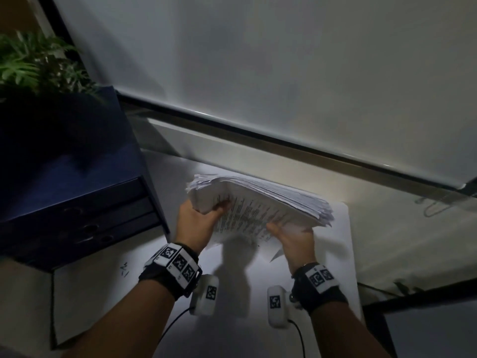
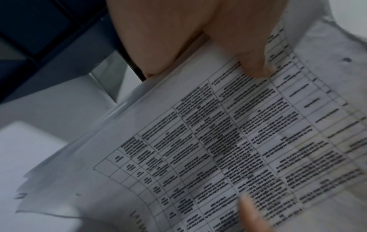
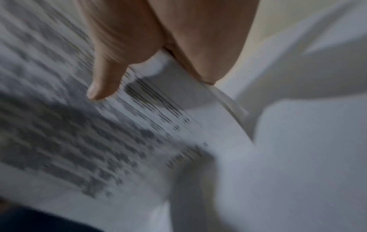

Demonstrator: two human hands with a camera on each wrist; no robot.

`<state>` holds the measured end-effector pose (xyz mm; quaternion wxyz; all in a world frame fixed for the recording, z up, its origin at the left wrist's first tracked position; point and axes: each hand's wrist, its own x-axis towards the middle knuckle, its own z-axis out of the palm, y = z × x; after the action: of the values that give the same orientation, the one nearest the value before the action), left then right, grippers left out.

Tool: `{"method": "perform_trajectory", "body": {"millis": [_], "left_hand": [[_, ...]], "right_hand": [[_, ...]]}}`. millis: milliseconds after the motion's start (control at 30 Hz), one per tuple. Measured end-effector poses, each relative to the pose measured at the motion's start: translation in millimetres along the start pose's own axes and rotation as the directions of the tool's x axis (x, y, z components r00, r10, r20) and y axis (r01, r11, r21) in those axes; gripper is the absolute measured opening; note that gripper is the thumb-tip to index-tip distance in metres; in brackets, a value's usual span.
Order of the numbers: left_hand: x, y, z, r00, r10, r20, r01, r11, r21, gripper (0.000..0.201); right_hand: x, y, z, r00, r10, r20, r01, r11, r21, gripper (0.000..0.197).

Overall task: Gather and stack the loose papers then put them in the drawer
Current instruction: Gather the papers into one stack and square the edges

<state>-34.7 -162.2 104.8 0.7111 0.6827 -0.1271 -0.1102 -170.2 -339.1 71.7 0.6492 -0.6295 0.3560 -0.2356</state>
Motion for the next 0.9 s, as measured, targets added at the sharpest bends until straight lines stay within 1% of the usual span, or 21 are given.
{"method": "perform_trajectory", "body": {"millis": [67,133,200,267,333,367,400,433,467,500,533,567,633,667,733,800,900], "left_hand": [[3.2,3.1,1.9,1.000,0.001,-0.024,-0.001,1.000,-0.008,0.042],[6.8,4.9,3.3,1.000,-0.007,-0.018,0.006,1.000,-0.029,0.036],[9.9,8.4,5.4,1.000,-0.026,-0.003,0.026,0.999,-0.048,0.026],[12.4,13.5,5.2,1.000,-0.020,-0.001,0.020,0.997,-0.070,0.022],[13.0,18.9,2.5,1.000,0.011,-0.026,-0.013,0.994,-0.113,0.022],[12.9,20.7,-0.5,0.999,0.024,-0.048,-0.031,0.989,-0.148,0.025],[13.1,21.1,-4.2,0.997,0.032,-0.068,-0.043,0.983,-0.178,0.035],[13.4,19.7,-7.6,0.997,0.029,-0.066,-0.041,0.980,-0.195,0.049],[12.6,16.5,-10.4,0.999,0.019,-0.036,-0.026,0.983,-0.184,0.064],[11.1,12.0,-12.6,1.000,-0.004,0.010,0.006,0.989,-0.148,0.075],[8.2,8.4,-13.3,0.998,-0.027,0.052,0.032,0.993,-0.110,0.076],[5.0,5.0,-13.3,0.996,-0.047,0.079,0.053,0.996,-0.077,0.069],[1.6,2.1,-9.4,0.991,-0.062,0.116,0.067,0.997,-0.045,0.045],[-0.4,1.6,-7.1,0.991,-0.055,0.119,0.060,0.997,-0.040,0.035],[-1.7,2.6,-5.4,0.995,-0.036,0.095,0.037,0.999,-0.017,0.027],[-1.5,3.6,-7.6,0.997,-0.015,0.077,0.016,1.000,-0.018,0.029],[-1.9,9.9,-13.3,0.996,0.017,0.082,-0.012,0.997,-0.072,0.047]], "right_hand": [[-3.2,26.8,8.7,0.995,0.097,-0.006,-0.097,0.995,-0.019,0.034],[-9.6,45.8,16.5,0.986,0.166,-0.013,-0.166,0.985,-0.044,0.027],[-11.5,52.5,20.4,0.984,0.180,-0.015,-0.180,0.982,-0.057,0.025],[-8.6,49.1,19.4,0.985,0.172,-0.027,-0.174,0.982,-0.074,0.025],[-4.4,42.0,13.2,0.987,0.155,-0.048,-0.159,0.982,-0.100,0.015],[-3.8,36.4,9.5,0.988,0.143,-0.050,-0.149,0.981,-0.123,0.016],[-5.1,30.4,5.7,0.990,0.132,-0.040,-0.136,0.981,-0.139,0.019],[-6.2,25.0,2.4,0.993,0.114,-0.005,-0.113,0.981,-0.154,0.018],[-8.9,19.6,0.5,0.994,0.101,0.037,-0.093,0.980,-0.176,0.015],[-11.0,14.5,-0.9,0.993,0.096,0.070,-0.081,0.978,-0.191,0.017],[-11.5,9.5,-1.5,0.994,0.080,0.079,-0.064,0.980,-0.190,0.020],[-10.6,4.8,-1.8,0.996,0.051,0.067,-0.040,0.985,-0.166,0.023],[-7.2,-6.5,-2.0,1.000,-0.013,0.009,0.014,0.996,-0.089,0.027],[-5.8,-11.0,-1.9,0.999,-0.031,-0.016,0.029,0.997,-0.069,0.027],[-6.7,-18.4,0.0,0.997,-0.064,-0.030,0.063,0.997,-0.043,0.028],[-12.0,-26.5,1.2,0.994,-0.103,-0.026,0.103,0.994,-0.021,0.030],[-19.2,-44.9,-3.1,0.984,-0.181,-0.009,0.180,0.983,-0.016,0.033]]}}
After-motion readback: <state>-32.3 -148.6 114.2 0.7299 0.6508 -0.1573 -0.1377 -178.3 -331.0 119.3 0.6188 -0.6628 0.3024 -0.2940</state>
